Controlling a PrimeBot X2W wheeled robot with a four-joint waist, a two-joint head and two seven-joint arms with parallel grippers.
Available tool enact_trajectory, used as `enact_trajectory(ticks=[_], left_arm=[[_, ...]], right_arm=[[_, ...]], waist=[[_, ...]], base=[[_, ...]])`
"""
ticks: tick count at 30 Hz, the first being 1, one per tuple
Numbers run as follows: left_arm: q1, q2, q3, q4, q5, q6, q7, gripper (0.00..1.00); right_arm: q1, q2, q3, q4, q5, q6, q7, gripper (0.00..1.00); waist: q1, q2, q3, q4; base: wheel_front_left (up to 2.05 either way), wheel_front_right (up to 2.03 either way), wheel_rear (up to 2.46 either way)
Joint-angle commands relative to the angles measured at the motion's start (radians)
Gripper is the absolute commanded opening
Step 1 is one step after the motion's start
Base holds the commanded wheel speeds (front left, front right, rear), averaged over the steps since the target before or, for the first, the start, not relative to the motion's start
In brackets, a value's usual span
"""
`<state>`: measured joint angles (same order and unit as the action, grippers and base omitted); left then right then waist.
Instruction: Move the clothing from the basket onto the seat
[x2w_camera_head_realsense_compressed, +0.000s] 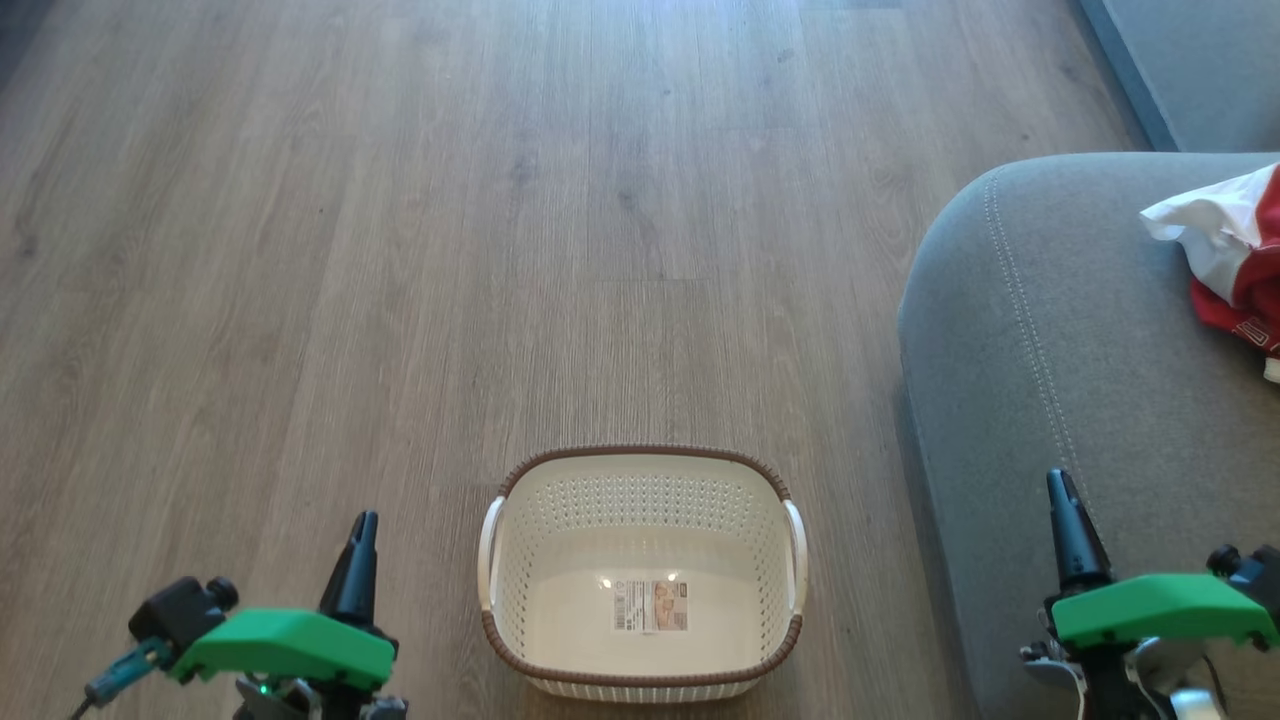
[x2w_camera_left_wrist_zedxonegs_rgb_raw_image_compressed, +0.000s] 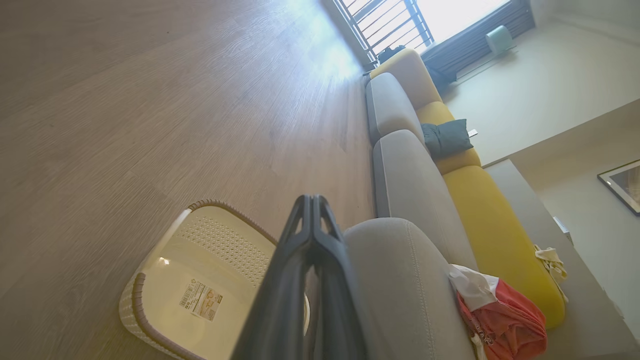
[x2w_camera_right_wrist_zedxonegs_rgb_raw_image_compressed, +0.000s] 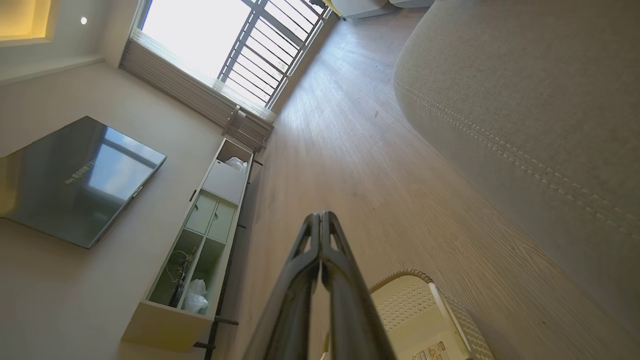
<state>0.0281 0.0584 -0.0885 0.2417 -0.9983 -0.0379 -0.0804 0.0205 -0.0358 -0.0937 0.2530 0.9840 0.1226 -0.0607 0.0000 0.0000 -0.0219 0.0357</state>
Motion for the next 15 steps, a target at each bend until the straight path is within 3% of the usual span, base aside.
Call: enact_trajectory(ticks=[1,15], left_arm=[[-0.062,0.013,0.034,-0.028,-0.031,-0.010,0.005,0.00],[-0.080,0.014,0.068,-0.021,-0.184,-0.031,0.046,0.00]], right_arm=[[-0.063,-0.009,0.006,-0.029,0.032,0.004,0.011,0.00],[-0.079,-0.011,-0.001,-0.024,0.182,0.005,0.052,0.00]], waist=[[0.0000,0.0000,0.001,-0.001],[0.0000,0.0000,0.007,-0.010]], base=[[0.00,0.00,0.00],[0.00,0.00,0.00]])
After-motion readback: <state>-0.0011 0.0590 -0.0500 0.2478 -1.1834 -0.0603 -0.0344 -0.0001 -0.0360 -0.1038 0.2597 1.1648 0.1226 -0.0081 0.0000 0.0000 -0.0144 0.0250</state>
